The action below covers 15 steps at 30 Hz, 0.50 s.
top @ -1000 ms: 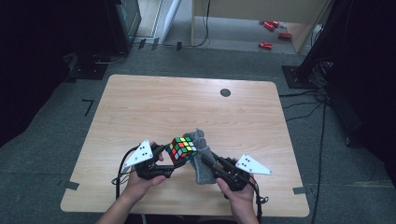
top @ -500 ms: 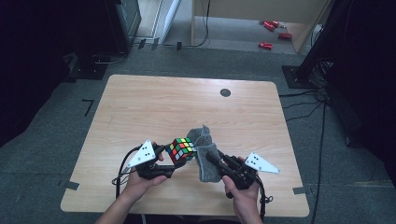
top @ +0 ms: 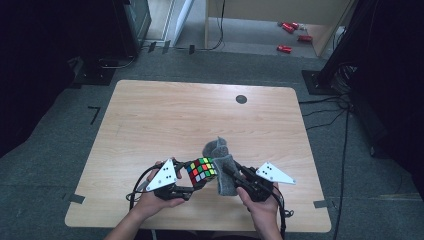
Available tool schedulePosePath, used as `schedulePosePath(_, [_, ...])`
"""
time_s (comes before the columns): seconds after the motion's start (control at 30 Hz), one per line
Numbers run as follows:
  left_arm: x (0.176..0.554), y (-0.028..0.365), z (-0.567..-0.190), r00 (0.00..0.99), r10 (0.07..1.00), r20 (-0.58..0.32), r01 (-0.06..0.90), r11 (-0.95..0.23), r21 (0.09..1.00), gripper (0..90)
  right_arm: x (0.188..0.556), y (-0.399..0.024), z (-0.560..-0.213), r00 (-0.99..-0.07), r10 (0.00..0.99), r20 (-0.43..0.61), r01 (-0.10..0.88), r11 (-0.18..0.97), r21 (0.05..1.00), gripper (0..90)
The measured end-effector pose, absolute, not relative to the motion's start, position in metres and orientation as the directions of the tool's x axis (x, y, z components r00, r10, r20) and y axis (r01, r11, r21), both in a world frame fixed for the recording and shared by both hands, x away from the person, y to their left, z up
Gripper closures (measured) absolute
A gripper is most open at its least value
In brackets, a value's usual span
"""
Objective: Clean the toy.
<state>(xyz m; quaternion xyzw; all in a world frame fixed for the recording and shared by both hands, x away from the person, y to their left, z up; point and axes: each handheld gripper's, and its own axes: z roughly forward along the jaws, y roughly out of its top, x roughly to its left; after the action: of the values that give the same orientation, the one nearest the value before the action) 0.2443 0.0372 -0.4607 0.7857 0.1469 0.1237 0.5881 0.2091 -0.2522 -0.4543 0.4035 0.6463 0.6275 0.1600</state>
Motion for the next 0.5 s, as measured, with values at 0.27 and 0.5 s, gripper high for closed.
schedulePosePath(0.27, [0.244, 0.034, -0.462, 0.931, 0.364, 0.013, 0.095, -0.278, 0.956, 33.8, 0.2, -0.235, -0.442, -0.734, 0.633, 0.246, 0.243, -0.094, 0.965, 70.7])
schedulePosePath(0.5, [0.249, 0.04, -0.46, 0.92, 0.39, -0.039, 0.142, -0.24, 0.96, 33.8, 0.216, -0.264, -0.461, -0.551, 0.788, 0.275, 0.334, -0.094, 0.938, 71.2])
